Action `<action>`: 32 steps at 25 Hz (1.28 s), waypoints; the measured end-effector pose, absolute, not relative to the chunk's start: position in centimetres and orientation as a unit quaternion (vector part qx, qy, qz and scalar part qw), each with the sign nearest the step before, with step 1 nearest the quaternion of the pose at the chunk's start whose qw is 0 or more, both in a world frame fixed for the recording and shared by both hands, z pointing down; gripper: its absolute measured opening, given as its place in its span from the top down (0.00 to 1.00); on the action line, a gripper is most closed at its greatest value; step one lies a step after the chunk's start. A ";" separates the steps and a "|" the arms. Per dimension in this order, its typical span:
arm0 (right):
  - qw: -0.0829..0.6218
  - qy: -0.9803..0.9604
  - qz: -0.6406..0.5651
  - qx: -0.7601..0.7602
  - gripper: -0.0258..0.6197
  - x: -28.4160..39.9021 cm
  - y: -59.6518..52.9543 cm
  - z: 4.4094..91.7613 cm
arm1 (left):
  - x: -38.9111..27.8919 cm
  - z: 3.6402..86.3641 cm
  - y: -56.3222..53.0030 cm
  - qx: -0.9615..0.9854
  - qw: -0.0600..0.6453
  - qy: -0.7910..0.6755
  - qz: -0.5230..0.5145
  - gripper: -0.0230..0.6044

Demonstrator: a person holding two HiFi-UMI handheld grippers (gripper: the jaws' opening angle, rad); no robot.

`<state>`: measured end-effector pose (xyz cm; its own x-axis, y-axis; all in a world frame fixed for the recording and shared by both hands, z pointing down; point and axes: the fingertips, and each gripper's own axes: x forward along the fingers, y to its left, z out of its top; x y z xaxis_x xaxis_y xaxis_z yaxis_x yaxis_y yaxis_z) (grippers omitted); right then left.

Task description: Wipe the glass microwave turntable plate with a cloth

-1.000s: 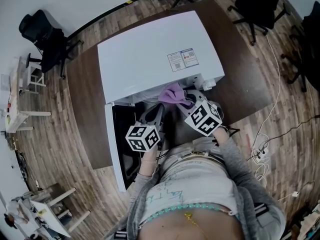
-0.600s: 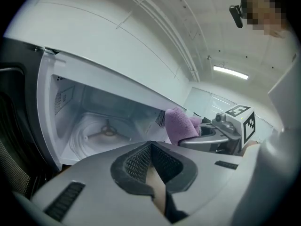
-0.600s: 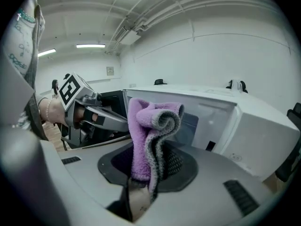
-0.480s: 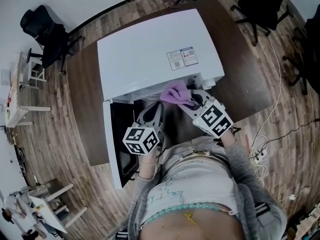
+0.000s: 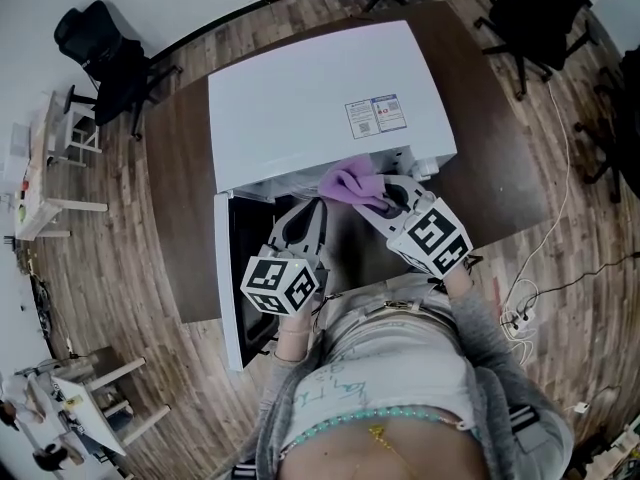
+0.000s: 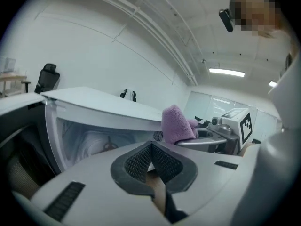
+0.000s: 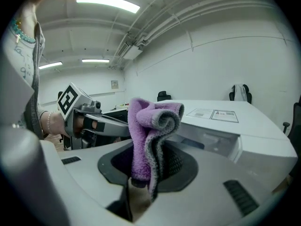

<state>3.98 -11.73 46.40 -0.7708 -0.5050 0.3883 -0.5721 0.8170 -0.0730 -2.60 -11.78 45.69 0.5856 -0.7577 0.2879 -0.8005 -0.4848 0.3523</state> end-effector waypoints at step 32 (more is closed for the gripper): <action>0.114 -0.916 0.080 0.376 0.78 -0.4 -13.9 41.4 | -6.1 40.1 -15.2 0.908 0.108 -0.403 0.031 0.95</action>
